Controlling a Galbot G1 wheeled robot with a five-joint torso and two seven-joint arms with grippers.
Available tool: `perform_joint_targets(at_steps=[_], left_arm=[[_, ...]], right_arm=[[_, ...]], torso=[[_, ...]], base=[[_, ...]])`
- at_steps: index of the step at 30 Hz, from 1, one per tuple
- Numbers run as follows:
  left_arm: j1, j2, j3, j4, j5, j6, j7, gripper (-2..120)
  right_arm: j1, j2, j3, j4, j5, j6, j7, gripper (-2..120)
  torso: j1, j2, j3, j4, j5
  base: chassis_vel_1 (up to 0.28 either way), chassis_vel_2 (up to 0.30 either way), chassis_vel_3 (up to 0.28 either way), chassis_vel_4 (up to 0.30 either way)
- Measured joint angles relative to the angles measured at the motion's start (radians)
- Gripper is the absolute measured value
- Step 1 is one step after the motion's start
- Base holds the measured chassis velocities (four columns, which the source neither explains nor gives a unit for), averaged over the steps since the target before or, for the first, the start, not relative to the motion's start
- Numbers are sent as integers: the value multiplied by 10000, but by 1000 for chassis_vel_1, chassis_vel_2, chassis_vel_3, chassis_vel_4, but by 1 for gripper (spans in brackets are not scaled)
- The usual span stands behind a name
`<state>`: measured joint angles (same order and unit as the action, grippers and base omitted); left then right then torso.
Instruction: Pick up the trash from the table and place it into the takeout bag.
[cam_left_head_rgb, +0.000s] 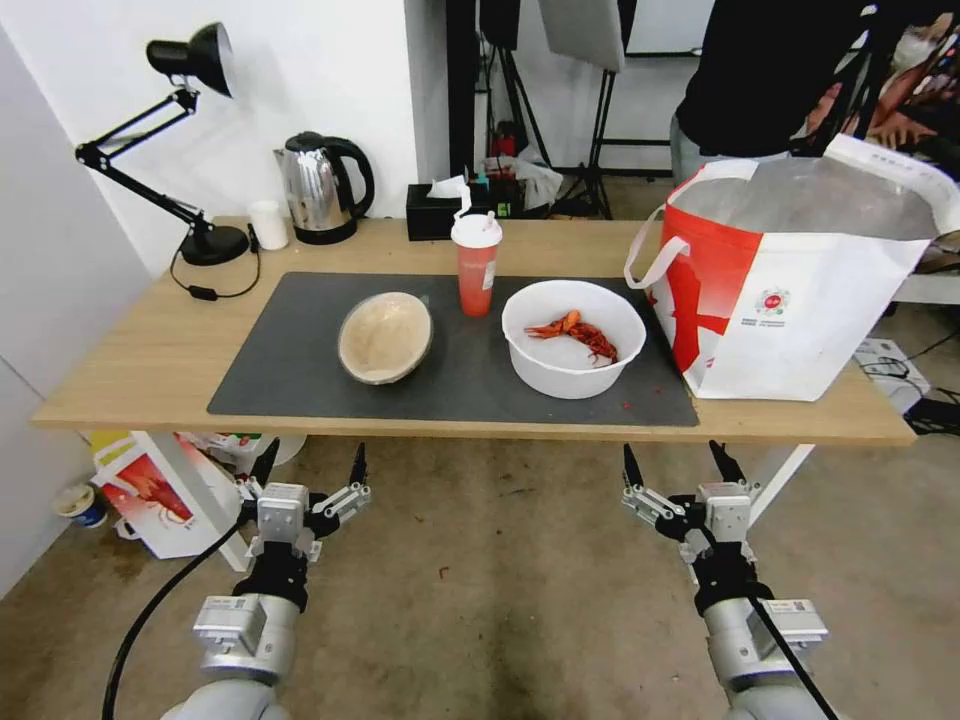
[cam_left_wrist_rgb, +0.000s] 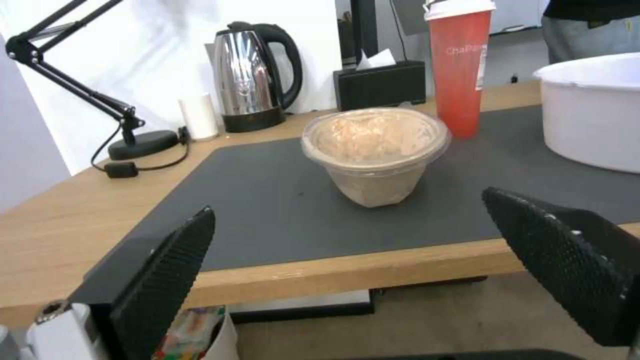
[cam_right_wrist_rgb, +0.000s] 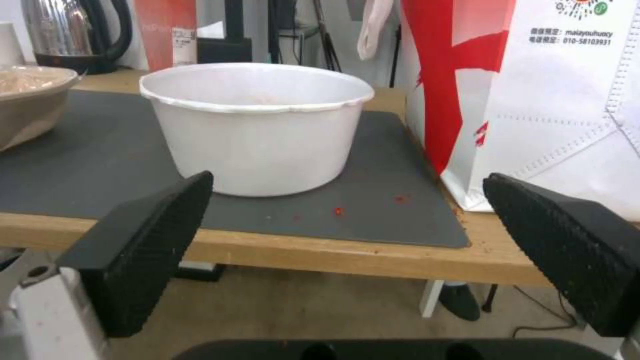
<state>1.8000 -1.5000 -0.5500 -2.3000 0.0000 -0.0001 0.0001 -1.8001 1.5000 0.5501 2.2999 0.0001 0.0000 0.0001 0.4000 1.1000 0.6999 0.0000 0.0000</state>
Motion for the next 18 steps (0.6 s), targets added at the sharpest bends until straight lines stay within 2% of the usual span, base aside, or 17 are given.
perform_joint_targets(at_steps=[18], left_arm=[[0, 0, 0, 0, 0, 0, 0, 100]], right_arm=[[0, 0, 0, 0, -1, 0, -1, 100]], torso=[[0, 0, 1, 0, 0]], base=[[0, 0, 0, 0]])
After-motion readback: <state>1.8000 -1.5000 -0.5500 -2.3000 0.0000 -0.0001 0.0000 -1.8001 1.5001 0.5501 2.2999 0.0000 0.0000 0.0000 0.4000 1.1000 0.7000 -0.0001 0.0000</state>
